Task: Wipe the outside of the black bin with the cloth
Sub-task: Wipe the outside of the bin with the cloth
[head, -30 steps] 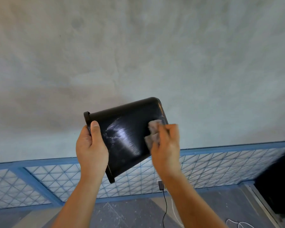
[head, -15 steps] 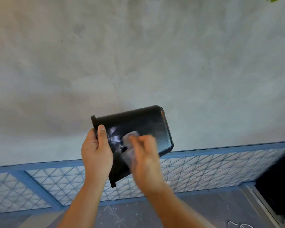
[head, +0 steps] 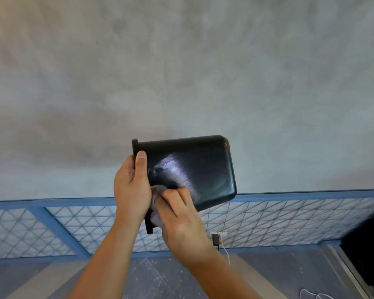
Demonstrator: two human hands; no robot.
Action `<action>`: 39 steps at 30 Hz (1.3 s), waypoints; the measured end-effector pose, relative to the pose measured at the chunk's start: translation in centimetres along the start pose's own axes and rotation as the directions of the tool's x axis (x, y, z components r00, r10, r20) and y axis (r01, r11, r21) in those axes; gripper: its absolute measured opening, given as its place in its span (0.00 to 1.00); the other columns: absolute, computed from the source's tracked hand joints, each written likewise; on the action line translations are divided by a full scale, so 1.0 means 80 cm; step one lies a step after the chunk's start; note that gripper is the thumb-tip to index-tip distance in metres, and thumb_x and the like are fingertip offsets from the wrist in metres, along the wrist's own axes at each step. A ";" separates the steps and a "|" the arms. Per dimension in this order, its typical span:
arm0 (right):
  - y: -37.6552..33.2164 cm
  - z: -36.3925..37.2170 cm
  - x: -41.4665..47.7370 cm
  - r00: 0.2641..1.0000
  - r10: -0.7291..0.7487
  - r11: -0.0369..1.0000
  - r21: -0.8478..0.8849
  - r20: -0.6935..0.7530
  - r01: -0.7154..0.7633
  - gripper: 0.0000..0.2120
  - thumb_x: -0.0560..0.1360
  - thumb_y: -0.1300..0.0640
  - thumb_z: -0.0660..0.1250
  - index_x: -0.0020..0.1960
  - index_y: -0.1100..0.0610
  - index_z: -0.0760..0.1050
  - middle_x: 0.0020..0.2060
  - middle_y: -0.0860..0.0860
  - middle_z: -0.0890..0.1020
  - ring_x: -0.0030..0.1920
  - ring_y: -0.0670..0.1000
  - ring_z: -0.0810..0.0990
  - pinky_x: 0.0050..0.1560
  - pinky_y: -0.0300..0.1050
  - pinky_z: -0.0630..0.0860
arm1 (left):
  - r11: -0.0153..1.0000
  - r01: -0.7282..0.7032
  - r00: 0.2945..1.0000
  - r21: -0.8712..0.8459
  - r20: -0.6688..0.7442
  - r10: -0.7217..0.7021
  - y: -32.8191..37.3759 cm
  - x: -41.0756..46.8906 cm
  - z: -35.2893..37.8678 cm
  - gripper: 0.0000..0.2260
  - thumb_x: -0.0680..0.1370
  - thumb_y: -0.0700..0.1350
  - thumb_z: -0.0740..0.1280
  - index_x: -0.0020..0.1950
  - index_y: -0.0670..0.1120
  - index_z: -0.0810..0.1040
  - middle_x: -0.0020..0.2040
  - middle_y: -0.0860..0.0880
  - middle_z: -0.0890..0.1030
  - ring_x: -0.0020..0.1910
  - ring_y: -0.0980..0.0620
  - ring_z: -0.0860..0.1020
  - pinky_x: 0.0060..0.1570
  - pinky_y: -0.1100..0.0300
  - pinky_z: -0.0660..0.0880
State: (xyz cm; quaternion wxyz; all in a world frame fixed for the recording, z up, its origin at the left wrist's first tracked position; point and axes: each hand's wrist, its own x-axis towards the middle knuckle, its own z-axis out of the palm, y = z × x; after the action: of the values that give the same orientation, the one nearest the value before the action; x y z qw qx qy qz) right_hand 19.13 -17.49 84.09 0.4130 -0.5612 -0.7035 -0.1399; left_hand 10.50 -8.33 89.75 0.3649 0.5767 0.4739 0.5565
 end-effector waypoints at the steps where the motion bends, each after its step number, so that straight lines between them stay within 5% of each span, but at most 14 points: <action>1: -0.001 -0.003 -0.003 1.000 -0.016 1.000 0.018 -0.004 0.016 0.13 0.86 0.61 0.59 0.65 0.61 0.78 0.62 0.52 0.74 0.53 0.56 0.75 0.50 0.51 0.79 | 0.999 0.024 1.000 -0.035 0.013 -0.024 0.001 0.002 -0.004 0.17 0.87 0.55 0.59 0.47 0.49 0.81 0.40 0.45 0.82 0.39 0.57 0.77 0.42 0.56 0.75; 4: 0.012 -0.017 0.016 1.000 0.019 1.000 0.006 -0.021 -0.018 0.22 0.88 0.54 0.50 0.66 0.59 0.80 0.62 0.53 0.77 0.56 0.57 0.75 0.50 0.50 0.79 | 0.990 0.056 0.995 -0.131 0.086 -0.045 0.002 0.000 -0.010 0.16 0.88 0.54 0.59 0.51 0.51 0.83 0.44 0.47 0.84 0.45 0.53 0.81 0.48 0.55 0.77; 9: 0.043 -0.024 0.083 0.988 0.089 0.992 -0.075 -0.125 -0.099 0.13 0.80 0.57 0.69 0.63 0.57 0.83 0.59 0.53 0.79 0.56 0.57 0.73 0.53 0.51 0.76 | 0.993 0.071 0.993 -0.094 0.099 -0.062 -0.005 -0.011 -0.004 0.17 0.87 0.54 0.60 0.49 0.45 0.80 0.44 0.40 0.83 0.42 0.48 0.80 0.46 0.49 0.77; 11: 0.036 -0.011 0.053 0.997 0.037 0.998 -0.042 -0.061 -0.040 0.14 0.77 0.63 0.74 0.62 0.58 0.82 0.60 0.52 0.80 0.56 0.57 0.75 0.56 0.52 0.76 | 0.998 0.041 0.997 -0.044 0.075 -0.037 -0.004 -0.003 -0.006 0.18 0.87 0.55 0.59 0.46 0.45 0.78 0.40 0.41 0.80 0.38 0.55 0.77 0.43 0.57 0.75; 14: 0.021 -0.005 -0.001 0.998 -0.049 0.999 0.017 -0.045 0.050 0.11 0.86 0.58 0.62 0.61 0.57 0.83 0.63 0.49 0.79 0.54 0.56 0.76 0.55 0.49 0.76 | 0.999 0.024 0.995 0.043 0.095 -0.028 -0.001 0.003 -0.005 0.13 0.88 0.55 0.56 0.53 0.51 0.77 0.45 0.51 0.80 0.41 0.64 0.77 0.40 0.70 0.71; 17: 0.045 -0.009 0.027 0.997 -0.064 0.997 -0.045 -0.048 0.061 0.09 0.81 0.61 0.69 0.61 0.58 0.83 0.62 0.49 0.78 0.56 0.54 0.74 0.54 0.49 0.77 | 0.999 0.053 0.982 0.011 0.183 -0.054 -0.007 -0.006 -0.006 0.11 0.88 0.56 0.55 0.62 0.57 0.76 0.53 0.55 0.82 0.53 0.61 0.80 0.50 0.63 0.75; 21: 0.068 -0.024 0.097 0.986 0.088 0.993 -0.063 -0.141 -0.098 0.13 0.79 0.62 0.68 0.63 0.61 0.82 0.61 0.52 0.82 0.55 0.58 0.74 0.54 0.47 0.77 | 0.974 0.161 0.954 -0.162 0.278 -0.112 -0.009 -0.009 0.001 0.12 0.87 0.57 0.58 0.57 0.56 0.79 0.51 0.46 0.84 0.53 0.44 0.84 0.56 0.43 0.81; 25: 0.043 -0.008 0.048 0.999 -0.037 0.999 -0.024 0.021 0.038 0.14 0.75 0.70 0.72 0.59 0.62 0.82 0.58 0.52 0.82 0.56 0.57 0.76 0.61 0.48 0.72 | 0.969 0.177 0.968 -0.175 0.206 -0.140 -0.003 0.002 0.007 0.12 0.86 0.58 0.59 0.50 0.55 0.77 0.45 0.47 0.80 0.46 0.47 0.79 0.46 0.46 0.77; 28: 0.025 -0.009 0.001 0.997 -0.068 0.997 0.041 0.048 0.066 0.12 0.86 0.57 0.61 0.60 0.58 0.82 0.61 0.48 0.80 0.53 0.54 0.75 0.56 0.42 0.74 | 0.986 0.141 0.979 -0.093 0.159 -0.125 -0.009 0.009 0.003 0.12 0.88 0.56 0.57 0.52 0.54 0.76 0.46 0.48 0.79 0.45 0.51 0.78 0.47 0.52 0.75; 32: 0.068 -0.025 0.061 0.984 0.158 0.985 -0.061 -0.080 -0.163 0.14 0.80 0.57 0.67 0.63 0.59 0.82 0.62 0.50 0.81 0.56 0.55 0.73 0.53 0.43 0.76 | 0.998 0.047 0.985 0.037 0.166 -0.053 -0.009 -0.002 -0.001 0.13 0.88 0.55 0.57 0.51 0.51 0.75 0.42 0.49 0.79 0.39 0.57 0.77 0.42 0.57 0.74; 35: 0.087 -0.043 0.091 0.962 0.222 0.966 -0.097 -0.158 -0.239 0.17 0.81 0.57 0.61 0.65 0.59 0.81 0.62 0.51 0.81 0.55 0.56 0.73 0.53 0.42 0.75 | 0.988 -0.013 0.984 0.152 0.178 -0.014 0.002 -0.007 -0.001 0.15 0.87 0.56 0.56 0.50 0.49 0.75 0.43 0.48 0.78 0.41 0.55 0.77 0.41 0.60 0.72; 39: 0.036 -0.023 0.012 0.996 0.043 0.999 -0.007 0.076 -0.042 0.14 0.83 0.58 0.61 0.67 0.55 0.79 0.63 0.47 0.79 0.58 0.51 0.72 0.64 0.31 0.64 | 0.981 -0.030 0.998 0.192 0.064 0.018 0.009 0.013 -0.005 0.17 0.88 0.56 0.56 0.46 0.47 0.74 0.39 0.49 0.76 0.38 0.56 0.76 0.38 0.58 0.69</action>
State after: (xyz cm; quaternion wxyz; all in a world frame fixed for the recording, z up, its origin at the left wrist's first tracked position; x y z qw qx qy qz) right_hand 22.54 -17.13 85.18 0.3872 -0.5821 -0.7062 -0.1117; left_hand 10.13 -7.58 90.77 0.3152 0.6321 0.5069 0.4942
